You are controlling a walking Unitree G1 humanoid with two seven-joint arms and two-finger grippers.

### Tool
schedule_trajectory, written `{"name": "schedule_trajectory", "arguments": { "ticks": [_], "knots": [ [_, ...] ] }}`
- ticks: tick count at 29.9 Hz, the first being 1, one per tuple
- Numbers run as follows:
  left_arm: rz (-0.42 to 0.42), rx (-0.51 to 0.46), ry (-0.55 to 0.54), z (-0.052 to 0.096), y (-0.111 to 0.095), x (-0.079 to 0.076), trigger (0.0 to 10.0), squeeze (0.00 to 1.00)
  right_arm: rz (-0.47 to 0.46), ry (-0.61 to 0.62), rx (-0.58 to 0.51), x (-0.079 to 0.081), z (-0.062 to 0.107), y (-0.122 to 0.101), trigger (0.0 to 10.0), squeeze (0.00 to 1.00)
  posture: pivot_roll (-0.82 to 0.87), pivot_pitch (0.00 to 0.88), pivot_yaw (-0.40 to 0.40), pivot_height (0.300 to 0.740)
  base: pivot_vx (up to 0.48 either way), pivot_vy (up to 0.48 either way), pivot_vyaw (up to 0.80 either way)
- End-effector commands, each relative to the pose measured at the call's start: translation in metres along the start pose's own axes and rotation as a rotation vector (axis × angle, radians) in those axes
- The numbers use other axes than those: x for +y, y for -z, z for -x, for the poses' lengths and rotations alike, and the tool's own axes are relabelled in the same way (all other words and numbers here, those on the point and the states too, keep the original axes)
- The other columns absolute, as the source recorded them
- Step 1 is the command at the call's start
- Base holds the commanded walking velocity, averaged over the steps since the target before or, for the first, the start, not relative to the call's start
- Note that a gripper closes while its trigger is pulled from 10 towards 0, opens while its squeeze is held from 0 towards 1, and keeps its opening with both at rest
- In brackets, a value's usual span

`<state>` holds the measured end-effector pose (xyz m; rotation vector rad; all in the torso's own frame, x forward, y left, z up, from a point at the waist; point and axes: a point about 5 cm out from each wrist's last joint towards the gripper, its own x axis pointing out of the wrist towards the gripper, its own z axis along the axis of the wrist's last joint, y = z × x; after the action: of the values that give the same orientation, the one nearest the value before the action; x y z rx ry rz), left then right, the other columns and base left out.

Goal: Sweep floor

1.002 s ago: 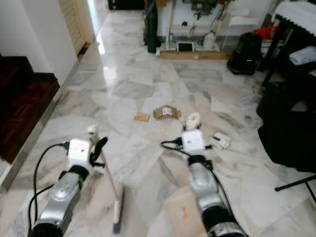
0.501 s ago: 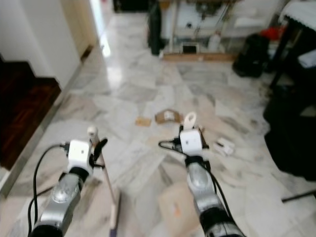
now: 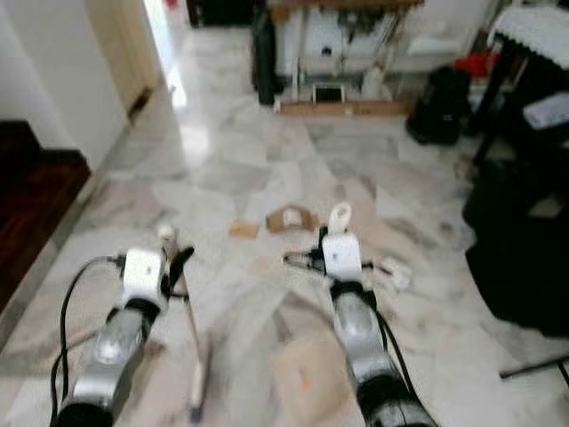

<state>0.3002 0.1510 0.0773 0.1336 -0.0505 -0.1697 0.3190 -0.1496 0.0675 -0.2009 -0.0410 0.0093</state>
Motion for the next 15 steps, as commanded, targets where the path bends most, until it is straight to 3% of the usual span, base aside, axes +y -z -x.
{"name": "schedule_trajectory", "arguments": {
  "ticks": [1,15],
  "knots": [
    [-0.021,-0.043,-0.012,-0.0026,-0.0094,0.0076,10.0,0.00,0.016,-0.011,-0.059,0.0011,-0.0080,-0.0142,10.0,0.00,0.07,0.000,0.032,0.740,0.274,0.000,0.00],
    [-0.024,-0.044,-0.020,-0.0031,-0.0105,0.0087,10.0,0.00,0.010,-0.015,-0.060,0.0022,-0.0087,-0.0153,10.0,0.00,0.07,0.000,0.029,0.740,0.272,0.000,0.00]
  ]
}}
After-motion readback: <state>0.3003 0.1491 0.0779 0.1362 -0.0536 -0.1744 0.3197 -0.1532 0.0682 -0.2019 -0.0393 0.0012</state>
